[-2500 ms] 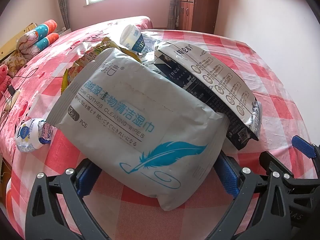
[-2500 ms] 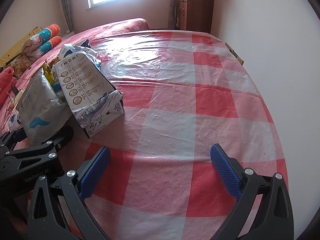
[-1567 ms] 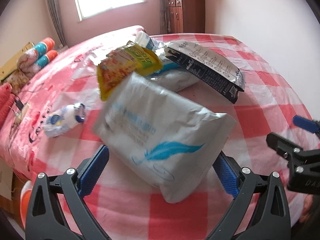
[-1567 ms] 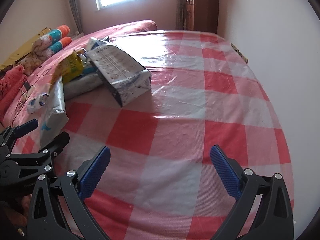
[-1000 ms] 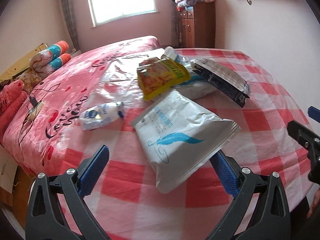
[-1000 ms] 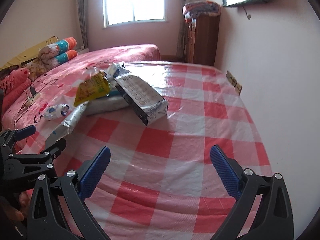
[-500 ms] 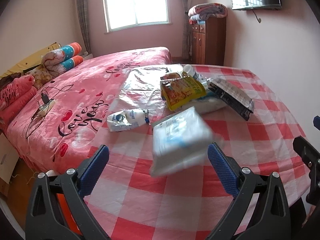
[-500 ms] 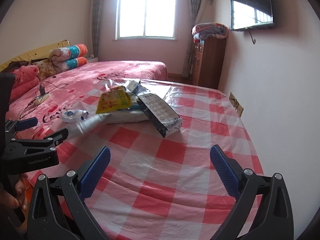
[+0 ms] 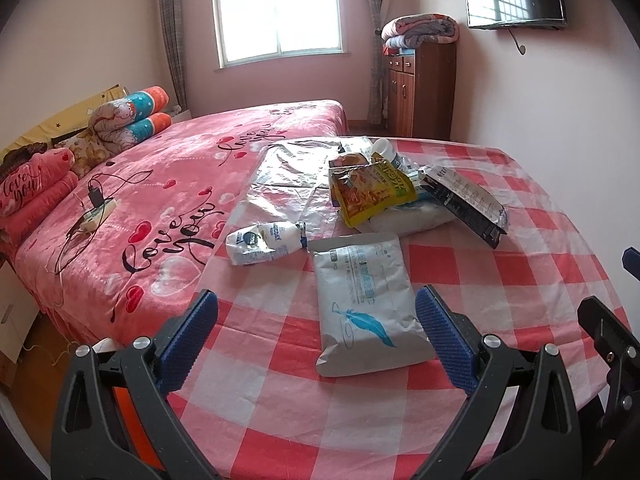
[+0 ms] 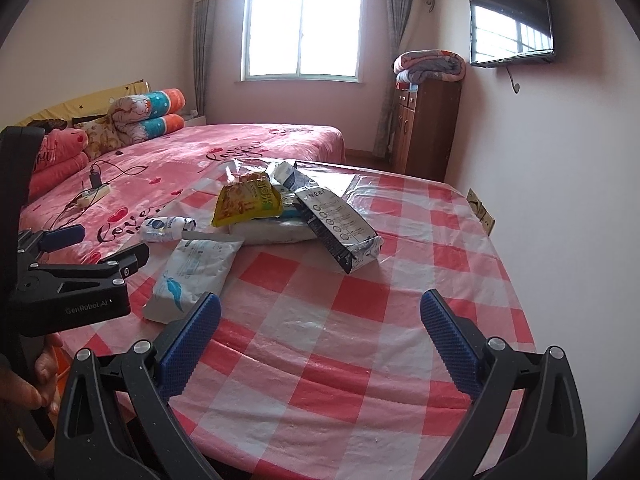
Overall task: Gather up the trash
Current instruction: 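Move the left tool toward the white MAGICDAY yogurt bottle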
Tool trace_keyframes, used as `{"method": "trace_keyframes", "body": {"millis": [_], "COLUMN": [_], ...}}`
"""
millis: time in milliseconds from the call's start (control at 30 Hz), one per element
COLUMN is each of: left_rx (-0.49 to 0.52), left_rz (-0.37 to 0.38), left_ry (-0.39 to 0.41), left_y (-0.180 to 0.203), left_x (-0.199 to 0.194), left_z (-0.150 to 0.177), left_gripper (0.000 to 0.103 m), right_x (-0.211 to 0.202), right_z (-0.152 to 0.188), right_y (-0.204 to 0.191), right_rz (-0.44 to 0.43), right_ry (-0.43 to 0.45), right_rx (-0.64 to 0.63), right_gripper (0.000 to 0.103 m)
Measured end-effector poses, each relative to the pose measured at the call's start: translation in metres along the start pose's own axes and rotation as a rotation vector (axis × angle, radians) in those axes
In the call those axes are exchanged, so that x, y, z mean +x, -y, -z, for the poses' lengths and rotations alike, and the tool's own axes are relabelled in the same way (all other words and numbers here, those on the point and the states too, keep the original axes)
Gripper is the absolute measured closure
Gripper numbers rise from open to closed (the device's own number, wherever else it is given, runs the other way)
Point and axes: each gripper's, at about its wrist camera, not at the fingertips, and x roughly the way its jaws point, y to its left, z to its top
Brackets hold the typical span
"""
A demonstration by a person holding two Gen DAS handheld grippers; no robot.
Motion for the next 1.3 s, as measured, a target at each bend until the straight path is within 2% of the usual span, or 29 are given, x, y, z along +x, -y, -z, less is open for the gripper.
{"method": "trace_keyframes", "body": {"millis": [833,1133,1300], "left_rx": [0.028,0.004,-0.024], "left_rz": [0.012,0.034,0.056], "left_ry": [-0.037,-0.100,-0.128], "left_y": [0.014,0.016,0.016], "left_x": [0.007,0.023,0.031], "left_z": [0.007,0.012,0.014], "left_gripper": [0.004,0.004,0.004], "right_x": [0.005,0.023,0.033], "right_z": [0.009,0.017,0.021], "right_y": [0.013,0.021,0.034], "right_rz": [-0.011,-0.024,-0.027], "right_ry": [-0.017,-0.073,-0.112], "right_rx": [0.021,0.035,0.087], "right_gripper": [0.004,0.004,0.004]}}
